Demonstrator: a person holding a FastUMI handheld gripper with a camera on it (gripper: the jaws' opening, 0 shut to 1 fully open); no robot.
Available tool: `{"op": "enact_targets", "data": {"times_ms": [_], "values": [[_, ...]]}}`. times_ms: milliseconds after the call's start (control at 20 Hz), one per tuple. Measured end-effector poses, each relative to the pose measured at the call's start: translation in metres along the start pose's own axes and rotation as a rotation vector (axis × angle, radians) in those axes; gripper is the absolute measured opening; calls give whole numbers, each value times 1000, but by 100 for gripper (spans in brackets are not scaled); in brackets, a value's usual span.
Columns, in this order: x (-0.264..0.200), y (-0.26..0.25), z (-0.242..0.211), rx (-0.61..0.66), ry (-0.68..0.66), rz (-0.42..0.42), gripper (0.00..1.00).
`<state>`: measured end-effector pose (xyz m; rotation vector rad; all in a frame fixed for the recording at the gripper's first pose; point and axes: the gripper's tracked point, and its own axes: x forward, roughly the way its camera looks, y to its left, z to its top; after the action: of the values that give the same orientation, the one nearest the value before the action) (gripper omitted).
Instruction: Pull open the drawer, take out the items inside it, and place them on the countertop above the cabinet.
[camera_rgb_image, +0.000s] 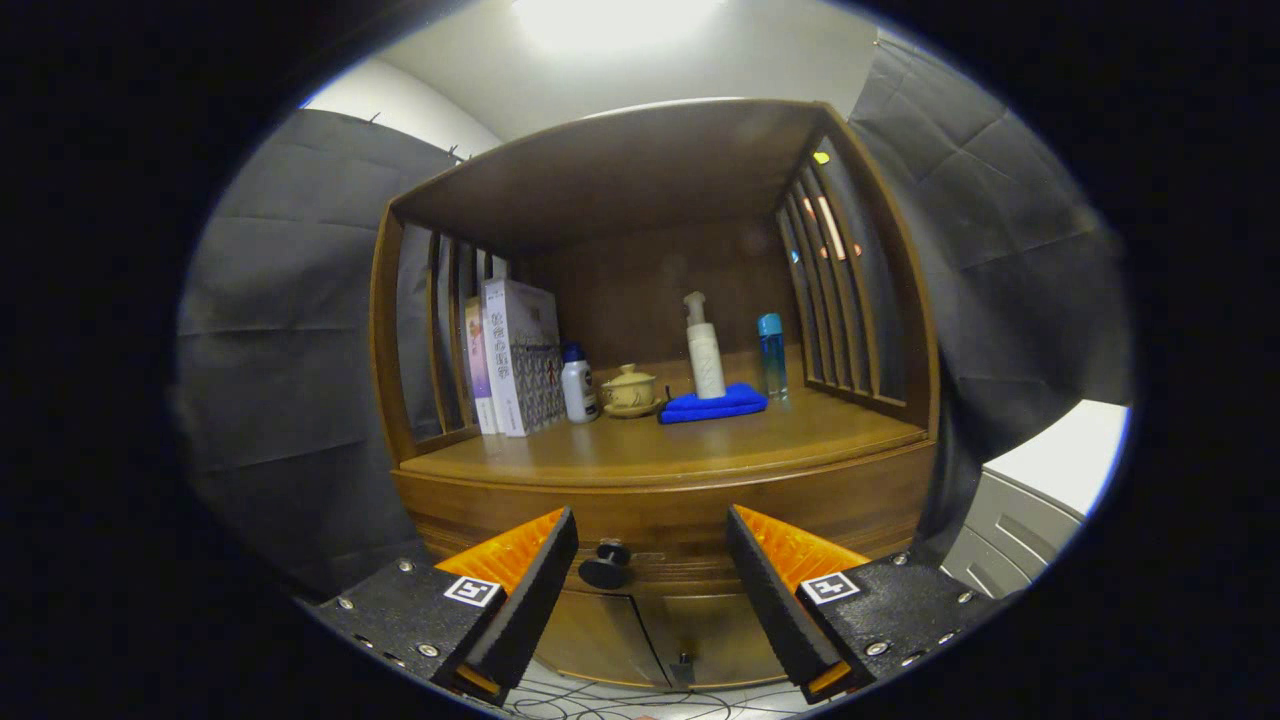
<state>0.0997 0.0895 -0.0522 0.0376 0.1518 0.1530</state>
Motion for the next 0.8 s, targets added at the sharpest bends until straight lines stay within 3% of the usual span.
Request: {"op": "enact_targets", "data": {"times_ms": [500,800], "values": [[57,18,-46,-35,102,-6,92],[66,23,-68,-37,142,-21,84]]}}
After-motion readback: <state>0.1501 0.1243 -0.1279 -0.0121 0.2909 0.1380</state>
